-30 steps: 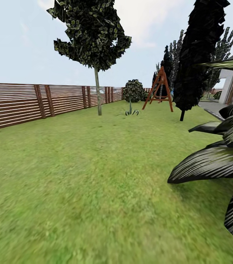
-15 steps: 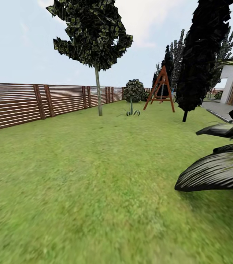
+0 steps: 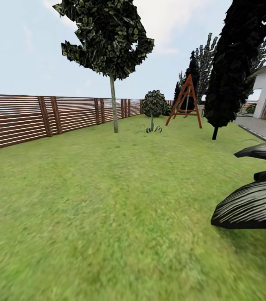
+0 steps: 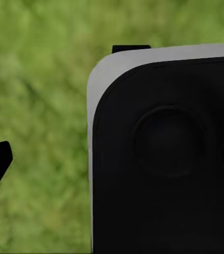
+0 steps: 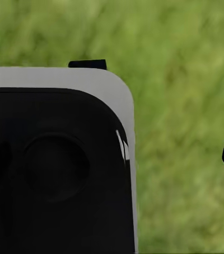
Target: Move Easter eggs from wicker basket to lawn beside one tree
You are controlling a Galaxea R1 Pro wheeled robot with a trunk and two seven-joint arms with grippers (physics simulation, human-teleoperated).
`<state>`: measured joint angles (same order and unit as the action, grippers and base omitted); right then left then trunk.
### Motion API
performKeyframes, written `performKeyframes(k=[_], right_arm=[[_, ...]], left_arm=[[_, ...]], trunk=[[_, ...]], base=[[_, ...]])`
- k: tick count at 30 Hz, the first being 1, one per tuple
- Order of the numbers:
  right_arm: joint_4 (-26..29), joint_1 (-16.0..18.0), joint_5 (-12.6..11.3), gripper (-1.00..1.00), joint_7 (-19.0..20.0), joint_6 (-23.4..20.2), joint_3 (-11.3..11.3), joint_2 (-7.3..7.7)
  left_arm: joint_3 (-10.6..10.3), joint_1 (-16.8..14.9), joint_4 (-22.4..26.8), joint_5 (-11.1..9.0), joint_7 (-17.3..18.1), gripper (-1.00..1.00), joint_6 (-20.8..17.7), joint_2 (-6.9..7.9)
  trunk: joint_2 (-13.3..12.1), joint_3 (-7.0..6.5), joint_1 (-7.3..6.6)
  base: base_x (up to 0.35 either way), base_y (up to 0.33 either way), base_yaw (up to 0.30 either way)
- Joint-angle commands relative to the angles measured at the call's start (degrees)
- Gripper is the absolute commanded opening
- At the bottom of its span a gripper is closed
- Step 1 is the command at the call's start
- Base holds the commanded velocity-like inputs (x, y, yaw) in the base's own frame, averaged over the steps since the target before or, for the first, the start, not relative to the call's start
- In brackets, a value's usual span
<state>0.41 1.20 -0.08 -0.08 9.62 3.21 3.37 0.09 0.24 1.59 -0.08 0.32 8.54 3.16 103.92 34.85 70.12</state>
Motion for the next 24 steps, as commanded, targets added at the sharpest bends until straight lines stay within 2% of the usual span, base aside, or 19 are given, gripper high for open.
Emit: performKeyframes(k=[1,24], right_arm=[[-0.06,0.03,0.00,1.00,-0.01,0.23,0.31,-0.09],[-0.06,0.03,0.00,1.00,-0.01,0.23,0.35,-0.29]], left_arm=[[0.00,0.03,0.08,-0.01,0.03,1.00,0.07,0.04],[0.00,0.03,0.08,-0.01,0.23,1.00,0.13,0.09]], trunk=[[0.02,0.05,0.03],[0.02,0.05,0.03]], base=[[0.302,0.223,0.000],[0.299,0.225,0.000]])
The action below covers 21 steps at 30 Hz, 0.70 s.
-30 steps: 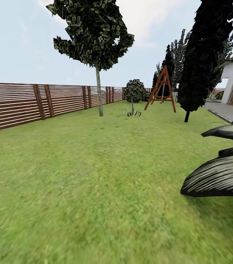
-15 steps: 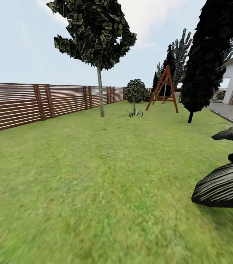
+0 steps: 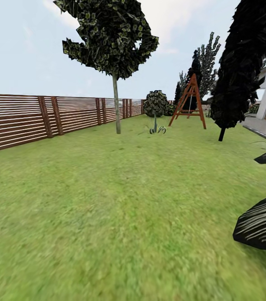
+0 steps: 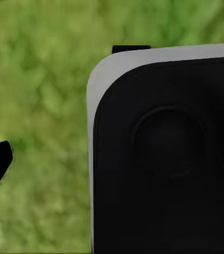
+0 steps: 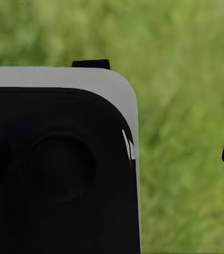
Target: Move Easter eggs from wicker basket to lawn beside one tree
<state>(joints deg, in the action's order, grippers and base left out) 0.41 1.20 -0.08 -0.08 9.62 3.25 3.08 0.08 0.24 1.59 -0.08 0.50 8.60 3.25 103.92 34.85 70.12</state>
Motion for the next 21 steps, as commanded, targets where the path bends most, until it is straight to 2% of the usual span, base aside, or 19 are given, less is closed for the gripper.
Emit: performKeyframes(k=[1,7,21], right_arm=[[-0.06,0.03,0.00,1.00,-0.01,0.23,0.32,0.00],[-0.06,0.03,0.00,1.00,-0.01,0.23,0.35,0.00],[-0.06,0.03,0.00,1.00,-0.01,0.23,0.35,0.03]], left_arm=[[0.01,0.02,0.08,-0.01,0.06,1.00,0.05,-0.01],[0.01,0.02,0.08,-0.01,0.08,1.00,0.04,-0.07],[0.01,0.02,0.08,-0.01,0.12,1.00,0.02,-0.08]], trunk=[[0.02,0.05,0.03],[0.02,0.05,0.03],[0.02,0.05,0.03]], base=[[0.304,0.194,0.000],[0.321,0.088,0.000],[0.333,0.007,0.000]])
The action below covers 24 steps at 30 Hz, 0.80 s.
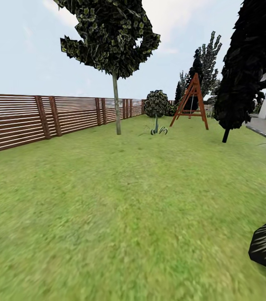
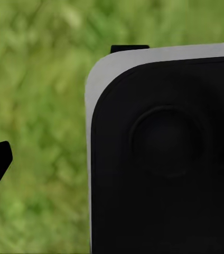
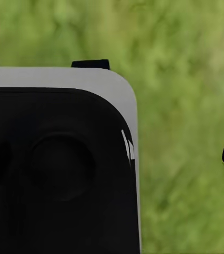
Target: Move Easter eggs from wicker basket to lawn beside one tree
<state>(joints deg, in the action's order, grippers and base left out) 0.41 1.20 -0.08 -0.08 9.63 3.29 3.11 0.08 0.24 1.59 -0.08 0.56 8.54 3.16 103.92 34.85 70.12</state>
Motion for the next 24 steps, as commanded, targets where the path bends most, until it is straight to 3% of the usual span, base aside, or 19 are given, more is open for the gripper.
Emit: performKeyframes(k=[1,24], right_arm=[[-0.05,0.03,0.00,1.00,-0.01,0.22,0.31,0.00],[-0.05,0.03,0.00,1.00,-0.01,0.22,0.31,-0.02]], left_arm=[[0.01,0.02,0.08,-0.01,0.06,1.00,0.08,0.01],[0.01,0.02,0.08,-0.01,0.06,1.00,0.07,0.01]], trunk=[[0.02,0.05,0.03],[0.02,0.05,0.03]], base=[[0.335,0.026,0.000],[0.335,0.086,-0.019]])
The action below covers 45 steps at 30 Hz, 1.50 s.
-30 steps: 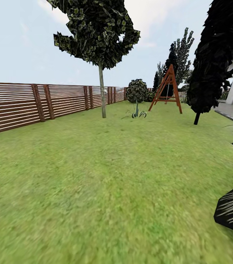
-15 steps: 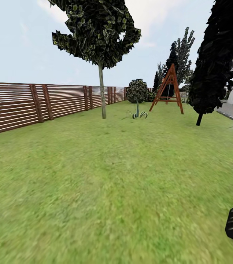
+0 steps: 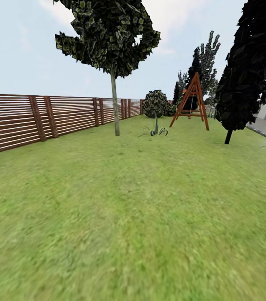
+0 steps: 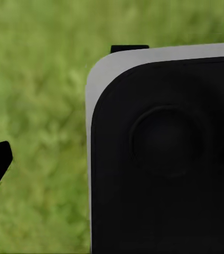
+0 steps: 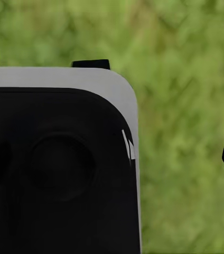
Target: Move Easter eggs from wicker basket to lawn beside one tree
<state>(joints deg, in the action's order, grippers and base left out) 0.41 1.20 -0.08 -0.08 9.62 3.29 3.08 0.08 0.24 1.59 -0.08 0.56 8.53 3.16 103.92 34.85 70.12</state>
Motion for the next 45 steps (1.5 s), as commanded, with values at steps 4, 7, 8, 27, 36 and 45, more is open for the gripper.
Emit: performKeyframes(k=[4,7,8,27,36,45], right_arm=[[-0.06,0.03,0.00,1.00,-0.01,0.27,0.31,-0.01],[-0.06,0.03,0.00,1.00,-0.01,0.30,0.31,-0.01],[-0.06,0.03,0.00,1.00,-0.01,0.30,0.31,-0.01],[-0.06,0.03,-0.02,1.00,-0.01,0.31,0.31,0.01],[-0.06,0.03,-0.05,1.00,-0.01,0.31,0.39,0.06],[-0.06,0.03,-0.08,1.00,-0.01,0.34,0.40,0.02]], left_arm=[[0.01,0.02,0.08,-0.01,0.06,1.00,0.08,0.01],[0.01,0.02,0.08,-0.01,0.06,1.00,0.08,0.01],[0.01,0.02,0.08,-0.01,0.06,1.00,0.08,0.01],[0.08,0.02,0.08,-0.01,0.04,1.00,0.08,0.01],[0.09,0.02,0.08,-0.03,0.05,1.00,0.12,0.01],[0.10,0.02,0.08,-0.07,0.04,1.00,0.09,0.01]], trunk=[[0.02,0.05,0.03],[0.02,0.05,0.03],[0.02,0.05,0.03],[0.02,0.05,0.03],[0.02,0.05,0.03],[0.02,0.05,0.03]], base=[[0.335,0.105,-0.097],[0.335,0.109,-0.123],[0.335,0.112,-0.136],[0.335,0.123,-0.217],[0.335,0.128,-0.159],[0.335,0.130,-0.199]])
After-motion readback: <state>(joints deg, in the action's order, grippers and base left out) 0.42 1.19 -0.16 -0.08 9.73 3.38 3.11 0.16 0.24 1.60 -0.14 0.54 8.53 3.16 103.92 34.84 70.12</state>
